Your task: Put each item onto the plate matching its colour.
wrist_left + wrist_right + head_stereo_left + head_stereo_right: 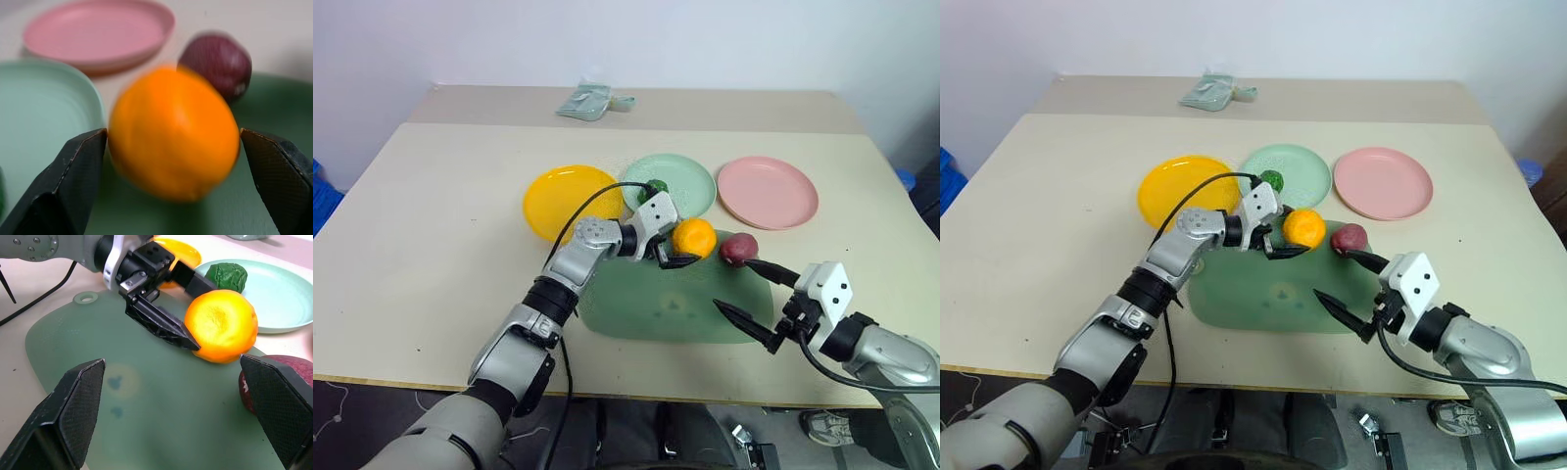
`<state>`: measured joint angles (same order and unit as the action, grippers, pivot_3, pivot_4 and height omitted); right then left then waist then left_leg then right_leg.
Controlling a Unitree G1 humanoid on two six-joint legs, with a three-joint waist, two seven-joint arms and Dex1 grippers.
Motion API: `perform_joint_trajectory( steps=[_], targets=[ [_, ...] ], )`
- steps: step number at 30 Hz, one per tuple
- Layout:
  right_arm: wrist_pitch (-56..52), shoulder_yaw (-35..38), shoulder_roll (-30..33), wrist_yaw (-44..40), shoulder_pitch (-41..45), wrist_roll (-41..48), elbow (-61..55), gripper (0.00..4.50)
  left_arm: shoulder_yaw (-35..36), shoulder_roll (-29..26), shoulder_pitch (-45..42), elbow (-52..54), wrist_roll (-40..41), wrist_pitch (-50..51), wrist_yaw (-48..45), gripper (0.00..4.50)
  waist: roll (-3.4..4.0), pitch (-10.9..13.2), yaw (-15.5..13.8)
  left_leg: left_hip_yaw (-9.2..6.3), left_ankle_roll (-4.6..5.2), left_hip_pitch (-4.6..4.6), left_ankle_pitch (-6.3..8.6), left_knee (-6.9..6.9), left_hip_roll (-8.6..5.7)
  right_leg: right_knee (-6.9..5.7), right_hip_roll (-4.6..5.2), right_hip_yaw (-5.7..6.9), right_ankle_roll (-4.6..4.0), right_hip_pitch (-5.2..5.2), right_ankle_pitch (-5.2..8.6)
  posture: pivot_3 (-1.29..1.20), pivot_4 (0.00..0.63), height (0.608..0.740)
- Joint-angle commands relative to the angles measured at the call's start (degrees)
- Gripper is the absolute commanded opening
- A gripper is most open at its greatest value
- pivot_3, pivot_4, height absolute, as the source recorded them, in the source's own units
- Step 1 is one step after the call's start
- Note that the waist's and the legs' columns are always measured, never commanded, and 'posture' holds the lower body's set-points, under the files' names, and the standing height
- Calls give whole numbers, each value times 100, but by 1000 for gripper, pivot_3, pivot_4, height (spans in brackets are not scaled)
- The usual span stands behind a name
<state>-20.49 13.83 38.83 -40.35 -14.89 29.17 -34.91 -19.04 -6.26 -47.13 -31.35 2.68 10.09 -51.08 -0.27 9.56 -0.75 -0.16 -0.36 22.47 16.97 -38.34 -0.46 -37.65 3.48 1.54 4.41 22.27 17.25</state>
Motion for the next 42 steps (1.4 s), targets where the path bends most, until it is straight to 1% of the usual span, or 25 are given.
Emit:
perform_joint_trajectory(
  steps=[1, 6, 9, 12, 16, 18, 21, 25, 26, 28, 29, 30, 32, 38, 40, 42],
  targets=[
    [168, 66, -30, -19, 50, -49, -145, 4500, 52, 13, -55, 40, -39, 61, 1, 3063, 0, 0, 0, 0, 0, 0, 0, 0, 0, 0, 0, 0, 0, 0, 0, 0, 150, 740],
    [209, 11, -30, -83, 133, -99, -45, 4500, 197, 26, 5, 162, 86, 90, 51, 3007, 0, 0, 1, 0, 0, 0, 0, 0, 0, 0, 0, 0, 0, 0, 0, 0, 150, 740],
    [238, -23, -31, -92, 148, -143, -30, 4500, 408, -78, 124, 421, 211, 145, 154, 3007, 0, 0, 9, 0, 0, 0, 0, 0, 0, 0, 1, 0, 0, 1, 0, 0, 150, 740],
    [242, 3, -37, -63, 160, -163, -48, 4500, 851, -262, 304, 868, 322, 268, 555, 3007, 0, 1, 16, 0, 0, 0, 0, 0, 4, -1, 6, -2, 0, 3, 0, 0, 150, 740],
    [216, 105, -23, -8, 196, -157, -65, 4500, 2079, -498, 644, 1826, 699, 794, 1779, 3007, 0, 1, 10, 0, -1, 1, 0, 0, 5, -2, 9, -5, 0, 5, 0, 0, 150, 740],
    [154, 137, -25, 37, 285, -127, -3, 4500, 2510, -632, 831, 2193, 727, 1147, 2325, 3007, 0, 0, 18, 0, -2, 1, -1, 0, 5, -2, 11, -5, 0, 5, 0, 0, 150, 740],
    [99, 70, -17, 17, 423, -116, 94, 4500, 2688, -822, 1086, 2357, 618, 1585, 2764, 3007, 0, -1, -9, -1, -3, -1, -1, 0, 6, -3, 11, -5, 0, 3, 0, 0, 150, 740],
    [13, -103, -5, -26, 715, -130, 257, 4500, 2747, -845, 1174, 2155, 607, 1802, 3114, 3007, -10, 2, -56, -2, -5, 1, -3, -3, -4, -2, 18, -3, 1, -1, -1, 0, 150, 740],
    [-23, -120, 4, -27, 789, -124, 296, 4500, 2746, -854, 1175, 2112, 615, 1827, 3146, 3007, -13, 4, -64, -2, -6, 1, -3, -3, -4, -2, 18, -2, 1, 0, -1, 0, 150, 740],
    [-120, -126, 19, -3, 951, -107, 390, 4500, 2762, -851, 1173, 2061, 670, 1856, 3161, 4020, -14, 4, -67, -2, -6, 3, -3, -3, -3, -2, 16, -2, 1, 4, -1, 0, 150, 740],
    [-251, -99, 32, -11, 1048, 3, 441, 4500, 2750, -870, 1170, 2051, 665, 1839, 3168, 4359, -14, 4, -64, -2, -10, 3, -5, -2, -2, -2, 15, -2, 1, 5, -1, 0, 150, 740],
    [-348, -77, 38, -22, 1113, 83, 473, 4500, 2740, -884, 1168, 2047, 664, 1827, 3174, 4441, -14, 4, -62, -1, -15, 3, -8, -2, -2, -2, 15, -2, 1, 4, -1, 0, 150, 740],
    [-545, -8, 48, 75, 1251, 128, 581, 4500, 2737, -927, 1184, 2051, 666, 1825, 3171, 4441, -14, 4, -26, -1, -27, 3, -15, -2, -2, -2, 16, -2, 1, 4, -1, 0, 150, 740],
    [-541, -146, 105, 410, 1435, -409, 781, 4500, 2793, -1329, 1451, 2430, 766, 1416, 2771, 4441, -14, 4, 18, 0, -30, 2, -16, 2, 1, -5, 14, -4, 0, 8, -1, 0, 150, 740],
    [-500, -301, 86, 492, 1488, -644, 908, 4500, 2758, -1664, 1757, 2869, 899, 1022, 2181, 4441, -14, 4, 33, 0, -32, 2, -18, 4, 2, -6, 14, -4, 0, 10, 0, 0, 150, 740],
    [-460, -399, 55, 547, 1557, -823, 1039, 4500, 2712, -1861, 1954, 3117, 1036, 837, 1795, 4441, -13, 3, 21, 2, -40, 2, -21, 8, 4, -7, 15, -6, -1, 12, 0, 0, 150, 740]
  ],
)
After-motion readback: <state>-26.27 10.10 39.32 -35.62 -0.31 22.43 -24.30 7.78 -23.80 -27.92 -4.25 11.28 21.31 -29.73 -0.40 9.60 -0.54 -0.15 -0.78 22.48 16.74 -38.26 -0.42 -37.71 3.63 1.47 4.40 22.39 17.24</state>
